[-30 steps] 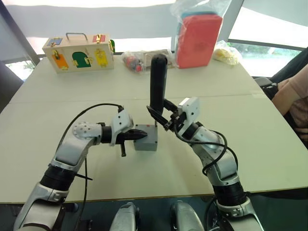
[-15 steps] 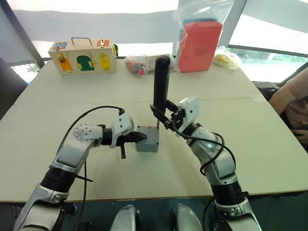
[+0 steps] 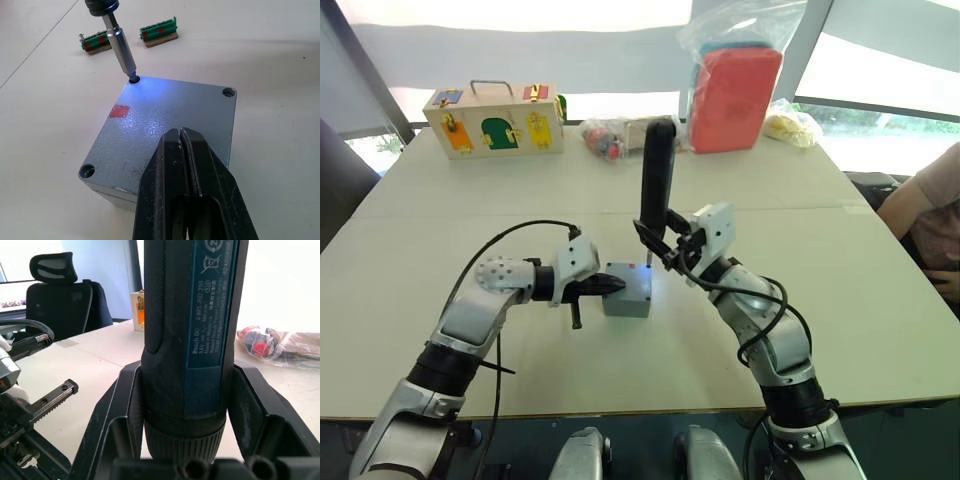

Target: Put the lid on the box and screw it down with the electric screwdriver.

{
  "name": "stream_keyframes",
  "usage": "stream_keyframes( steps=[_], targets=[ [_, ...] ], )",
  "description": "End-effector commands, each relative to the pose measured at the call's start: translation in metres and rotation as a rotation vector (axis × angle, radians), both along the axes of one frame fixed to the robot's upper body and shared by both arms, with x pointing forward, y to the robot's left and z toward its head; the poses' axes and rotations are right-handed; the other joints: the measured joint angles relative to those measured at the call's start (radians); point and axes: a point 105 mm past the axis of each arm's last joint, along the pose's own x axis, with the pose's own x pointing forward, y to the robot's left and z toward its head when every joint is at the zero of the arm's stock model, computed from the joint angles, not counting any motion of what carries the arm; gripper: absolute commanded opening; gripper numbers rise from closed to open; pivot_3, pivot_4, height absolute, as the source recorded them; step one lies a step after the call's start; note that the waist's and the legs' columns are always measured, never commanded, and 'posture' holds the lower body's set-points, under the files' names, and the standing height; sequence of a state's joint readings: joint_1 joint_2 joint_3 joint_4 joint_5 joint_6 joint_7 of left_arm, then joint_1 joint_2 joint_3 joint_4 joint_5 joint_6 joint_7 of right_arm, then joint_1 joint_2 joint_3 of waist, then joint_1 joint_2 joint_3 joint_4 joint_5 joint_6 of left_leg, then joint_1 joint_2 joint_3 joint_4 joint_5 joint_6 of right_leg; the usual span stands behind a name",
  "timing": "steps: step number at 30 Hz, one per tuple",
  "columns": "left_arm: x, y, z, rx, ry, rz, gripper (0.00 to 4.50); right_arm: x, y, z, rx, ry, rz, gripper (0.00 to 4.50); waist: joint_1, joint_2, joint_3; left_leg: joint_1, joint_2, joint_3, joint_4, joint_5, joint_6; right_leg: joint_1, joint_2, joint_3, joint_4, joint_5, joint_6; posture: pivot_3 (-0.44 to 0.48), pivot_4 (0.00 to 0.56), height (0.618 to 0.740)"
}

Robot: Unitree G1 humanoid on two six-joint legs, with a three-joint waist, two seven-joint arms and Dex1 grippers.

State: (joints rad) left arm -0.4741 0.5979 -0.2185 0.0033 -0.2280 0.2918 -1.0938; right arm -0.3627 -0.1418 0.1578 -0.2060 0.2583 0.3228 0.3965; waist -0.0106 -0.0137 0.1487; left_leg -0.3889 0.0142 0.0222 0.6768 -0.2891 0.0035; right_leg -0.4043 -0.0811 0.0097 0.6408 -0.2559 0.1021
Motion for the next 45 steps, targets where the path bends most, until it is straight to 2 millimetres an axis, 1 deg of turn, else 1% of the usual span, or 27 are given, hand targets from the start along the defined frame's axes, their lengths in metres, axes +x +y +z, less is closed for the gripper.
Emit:
stream_keyframes(
  steps=[1,5,7,10,11,12,13,14,15,16,19,20,22,24,27,30,31,33,35,36,39,41,44,45],
  targets=[
    [-0.001,0.004,-0.010,0.026,0.037,0.014,0.00,0.001,-0.008,-0.033,-0.086,0.080,-0.017,1.81,0.000,0.000,0.000,0.000,0.000,0.000,0.000,0.000,0.000,0.000,0.000,0.000,0.000,0.000,0.000,0.000,0.150,0.730],
    [-0.001,0.004,-0.008,0.018,0.040,0.021,0.00,-0.001,-0.009,-0.005,-0.026,-0.015,0.006,1.81,-0.001,0.000,0.000,0.000,0.000,0.000,-0.002,0.000,0.000,0.000,0.000,0.000,-0.003,0.000,0.000,0.000,0.150,0.730],
    [-0.001,0.003,-0.008,0.014,0.040,0.022,0.00,-0.001,-0.012,0.018,0.007,-0.082,0.004,1.81,-0.001,0.001,0.001,0.000,0.000,0.000,-0.004,0.000,0.000,0.000,0.000,0.000,-0.005,0.000,0.000,0.000,0.150,0.730],
    [-0.004,0.001,-0.004,-0.003,0.035,0.017,0.00,-0.007,-0.019,0.061,0.092,-0.173,0.023,1.81,0.000,0.002,0.003,-0.001,0.000,0.000,-0.005,0.000,0.000,-0.001,0.000,0.000,-0.007,0.000,-0.001,0.000,0.150,0.730],
    [-0.005,0.000,-0.003,-0.006,0.034,0.016,0.00,-0.009,-0.020,0.068,0.104,-0.187,0.028,1.81,0.001,0.003,0.005,-0.002,0.000,0.000,-0.006,0.000,0.000,-0.001,-0.001,0.000,-0.007,0.000,-0.001,0.000,0.150,0.730],
    [-0.006,0.000,-0.001,-0.010,0.029,0.015,0.00,-0.011,-0.023,0.080,0.125,-0.205,0.030,1.81,0.001,0.003,0.006,-0.002,0.000,0.000,-0.006,0.000,0.000,-0.002,-0.001,0.000,-0.007,0.000,-0.001,0.000,0.150,0.730],
    [-0.007,-0.002,0.006,-0.032,0.016,0.010,0.00,-0.012,-0.034,0.103,0.176,-0.221,0.023,1.81,0.000,0.003,0.007,-0.002,0.000,0.000,-0.006,0.000,0.000,-0.002,-0.001,0.000,-0.007,0.000,-0.001,0.000,0.150,0.730],
    [-0.009,0.000,0.017,-0.049,-0.010,0.002,0.00,-0.009,-0.047,0.118,0.185,-0.188,-0.004,1.81,-0.002,0.003,0.009,-0.003,0.000,0.001,-0.008,0.000,0.000,-0.002,-0.001,0.000,-0.009,0.001,0.000,0.000,0.150,0.730],
    [-0.010,0.001,0.027,-0.063,-0.035,-0.007,0.00,-0.005,-0.059,0.124,0.153,-0.132,-0.036,1.81,-0.003,0.006,0.018,-0.003,0.000,0.001,-0.009,0.000,0.000,-0.003,-0.001,0.000,-0.009,0.002,0.002,0.000,0.150,0.730],
    [-0.012,0.002,0.037,-0.077,-0.055,-0.015,0.00,-0.002,-0.071,0.125,0.111,-0.066,-0.068,1.81,-0.004,0.006,0.023,-0.004,0.000,0.002,-0.009,0.000,-0.001,-0.005,-0.002,0.001,-0.009,0.002,0.002,0.000,0.150,0.730],
    [-0.017,-0.002,0.050,-0.105,-0.074,-0.032,0.00,0.000,-0.095,0.119,0.029,0.086,-0.116,1.81,0.005,0.004,0.024,-0.015,0.000,0.000,-0.009,0.002,-0.003,-0.015,-0.003,-0.001,-0.008,0.004,0.000,0.000,0.150,0.730],
    [-0.020,-0.001,0.056,-0.117,-0.079,-0.047,0.00,0.003,-0.104,0.114,-0.016,0.156,-0.150,1.81,0.004,0.004,0.024,-0.017,0.000,-0.001,-0.009,0.002,-0.003,-0.017,-0.003,-0.003,-0.008,0.004,0.001,0.000,0.150,0.730],
    [-0.027,-0.001,0.069,-0.143,-0.091,-0.081,0.00,0.008,-0.130,0.097,-0.101,0.345,-0.242,1.81,-0.002,0.005,0.024,-0.020,0.000,0.000,-0.010,0.002,-0.003,-0.020,-0.003,-0.003,-0.009,0.004,0.001,0.000,0.150,0.730],
    [-0.033,0.002,0.079,-0.150,-0.112,-0.102,0.00,0.008,-0.151,0.077,-0.209,0.525,-0.310,1.81,-0.005,0.006,0.026,-0.021,0.000,0.002,-0.011,0.002,-0.003,-0.022,-0.003,-0.002,-0.009,0.004,0.001,0.000,0.150,0.730],
    [-0.039,0.003,0.090,-0.174,-0.122,-0.120,0.00,0.005,-0.175,0.049,-0.290,0.744,-0.367,1.81,-0.004,0.008,0.027,-0.021,0.000,0.003,-0.011,0.002,-0.003,-0.023,-0.003,-0.001,-0.010,0.004,0.001,0.000,0.150,0.730],
    [-0.043,0.001,0.095,-0.187,-0.124,-0.128,0.00,0.004,-0.192,0.031,-0.324,0.854,-0.419,1.81,-0.007,0.008,0.029,-0.021,-0.002,0.004,-0.011,0.002,-0.002,-0.023,-0.001,0.000,-0.010,0.004,0.001,0.000,0.150,0.730],
    [-0.044,0.001,0.096,-0.188,-0.126,-0.127,0.00,0.005,-0.196,0.027,-0.329,0.877,-0.435,1.81,-0.007,0.008,0.029,-0.021,-0.002,0.004,-0.011,0.002,-0.002,-0.023,-0.001,0.000,-0.010,0.004,0.002,0.000,0.150,0.730],
    [-0.048,0.000,0.097,-0.202,-0.114,-0.132,0.00,0.005,-0.207,0.009,-0.348,0.973,-0.473,1.81,-0.007,0.008,0.029,-0.021,-0.002,0.003,-0.011,0.002,-0.002,-0.023,0.000,0.000,-0.010,0.004,0.002,0.000,0.150,0.730],
    [-0.050,-0.001,0.097,-0.208,-0.105,-0.137,0.00,0.004,-0.213,-0.001,-0.365,1.026,-0.501,1.81,-0.005,0.007,0.029,-0.021,-0.002,0.003,-0.010,0.002,-0.002,-0.023,0.001,0.000,-0.010,0.004,0.002,0.000,0.150,0.730],
    [-0.050,-0.003,0.097,-0.208,-0.104,-0.139,0.00,0.004,-0.215,-0.003,-0.369,1.039,-0.509,1.81,-0.005,0.007,0.029,-0.021,-0.002,0.003,-0.010,0.002,-0.002,-0.023,0.001,0.000,-0.010,0.004,0.002,0.000,0.150,0.730],
    [-0.051,-0.007,0.099,-0.206,-0.103,-0.146,0.00,0.006,-0.224,-0.021,-0.386,1.097,-0.540,1.81,-0.004,0.007,0.029,-0.021,-0.002,0.003,-0.010,0.002,-0.002,-0.023,0.001,0.001,-0.010,0.004,0.002,0.000,0.150,0.730],
    [-0.049,-0.008,0.099,-0.195,-0.114,-0.140,0.00,0.011,-0.229,-0.027,-0.398,1.099,-0.559,1.81,-0.005,0.007,0.029,-0.021,-0.002,0.004,-0.010,0.002,-0.002,-0.023,0.001,0.001,-0.010,0.005,0.002,0.000,0.150,0.730],
    [-0.048,-0.006,0.100,-0.191,-0.121,-0.127,0.00,0.016,-0.228,-0.028,-0.393,1.099,-0.547,1.81,-0.005,0.006,0.029,-0.021,-0.002,0.004,-0.009,0.002,-0.003,-0.022,0.001,0.001,-0.010,0.005,0.004,0.000,0.150,0.730],
    [-0.047,-0.005,0.100,-0.189,-0.122,-0.120,0.00,0.017,-0.226,-0.027,-0.389,1.094,-0.534,2.31,-0.005,0.006,0.029,-0.021,-0.002,0.004,-0.008,0.002,-0.003,-0.021,0.001,0.002,-0.010,0.006,0.004,0.000,0.150,0.730]
  ],
)
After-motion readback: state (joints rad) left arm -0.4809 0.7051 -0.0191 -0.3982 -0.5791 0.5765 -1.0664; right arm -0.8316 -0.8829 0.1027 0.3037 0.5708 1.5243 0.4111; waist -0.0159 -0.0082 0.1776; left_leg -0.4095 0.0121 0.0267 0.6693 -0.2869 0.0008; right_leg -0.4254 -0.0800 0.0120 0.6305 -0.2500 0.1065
